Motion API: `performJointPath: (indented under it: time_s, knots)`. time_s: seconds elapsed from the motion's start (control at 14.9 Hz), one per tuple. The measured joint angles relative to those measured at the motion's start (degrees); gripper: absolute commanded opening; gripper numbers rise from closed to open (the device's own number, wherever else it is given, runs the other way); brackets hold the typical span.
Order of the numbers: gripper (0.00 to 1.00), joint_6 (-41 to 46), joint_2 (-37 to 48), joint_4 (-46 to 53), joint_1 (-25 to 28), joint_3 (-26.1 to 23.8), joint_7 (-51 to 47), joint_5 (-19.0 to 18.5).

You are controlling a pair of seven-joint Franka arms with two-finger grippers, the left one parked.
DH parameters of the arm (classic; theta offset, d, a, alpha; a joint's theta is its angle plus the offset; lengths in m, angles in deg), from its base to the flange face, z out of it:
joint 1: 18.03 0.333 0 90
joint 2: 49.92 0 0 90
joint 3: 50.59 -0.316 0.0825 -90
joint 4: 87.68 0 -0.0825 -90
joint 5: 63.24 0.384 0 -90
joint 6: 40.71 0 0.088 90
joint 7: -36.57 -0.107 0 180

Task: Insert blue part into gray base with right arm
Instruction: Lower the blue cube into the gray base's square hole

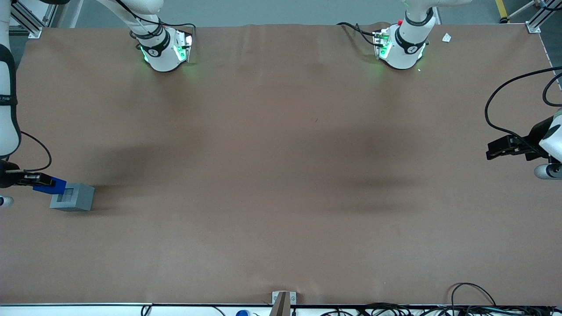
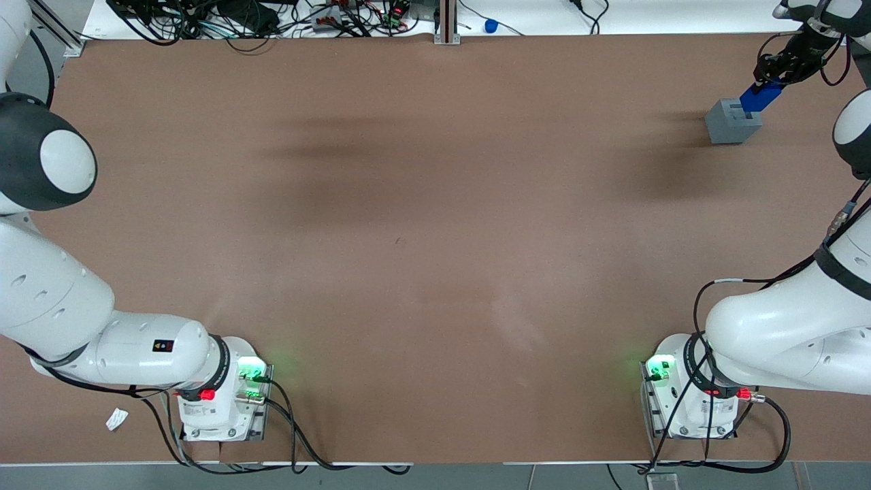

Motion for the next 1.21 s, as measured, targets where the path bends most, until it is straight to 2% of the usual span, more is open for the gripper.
performJointPath:
  time_s: [0.47,1.21]
  knots:
    - [0.02,1.7,-3.2,3.7,0.0,0.0,-2.5,-2.6]
    - [0.02,-1.6,-4.2,3.8,-0.1,-0.1,-4.1,-2.7]
